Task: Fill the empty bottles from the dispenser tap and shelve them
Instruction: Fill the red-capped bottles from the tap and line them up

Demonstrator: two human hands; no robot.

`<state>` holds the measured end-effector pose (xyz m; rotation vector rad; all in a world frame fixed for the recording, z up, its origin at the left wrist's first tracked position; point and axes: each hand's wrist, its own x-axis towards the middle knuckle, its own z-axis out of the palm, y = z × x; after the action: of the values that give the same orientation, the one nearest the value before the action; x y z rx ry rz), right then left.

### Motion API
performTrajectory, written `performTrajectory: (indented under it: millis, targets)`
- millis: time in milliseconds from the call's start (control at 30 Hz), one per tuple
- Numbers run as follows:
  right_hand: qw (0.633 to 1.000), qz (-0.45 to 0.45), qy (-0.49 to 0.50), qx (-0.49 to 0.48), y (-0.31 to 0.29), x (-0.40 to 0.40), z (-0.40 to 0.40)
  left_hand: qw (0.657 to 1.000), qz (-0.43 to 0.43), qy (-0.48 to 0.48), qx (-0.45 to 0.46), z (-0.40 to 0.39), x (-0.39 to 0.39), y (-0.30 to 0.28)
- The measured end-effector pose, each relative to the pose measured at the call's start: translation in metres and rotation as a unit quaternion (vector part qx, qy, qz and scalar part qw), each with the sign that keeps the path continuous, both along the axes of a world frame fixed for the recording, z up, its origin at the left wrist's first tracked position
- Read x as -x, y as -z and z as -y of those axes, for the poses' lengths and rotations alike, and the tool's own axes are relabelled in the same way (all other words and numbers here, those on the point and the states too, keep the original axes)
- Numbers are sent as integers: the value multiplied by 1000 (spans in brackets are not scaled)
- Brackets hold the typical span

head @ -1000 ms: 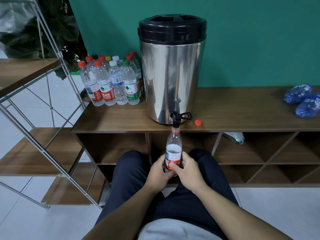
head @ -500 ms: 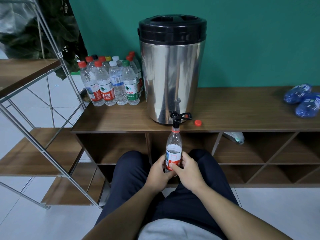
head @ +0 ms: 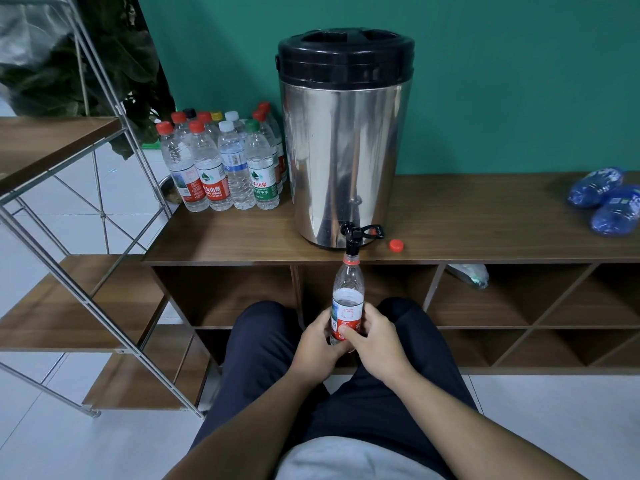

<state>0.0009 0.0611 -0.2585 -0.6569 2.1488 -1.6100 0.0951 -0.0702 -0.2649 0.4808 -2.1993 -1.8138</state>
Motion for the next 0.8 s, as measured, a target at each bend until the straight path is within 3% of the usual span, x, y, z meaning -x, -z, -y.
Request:
performTrajectory:
  millis: [800]
  targets:
    - [1000, 4, -2, 8, 0, -1, 0, 1000, -1, -1, -3, 0, 0, 0]
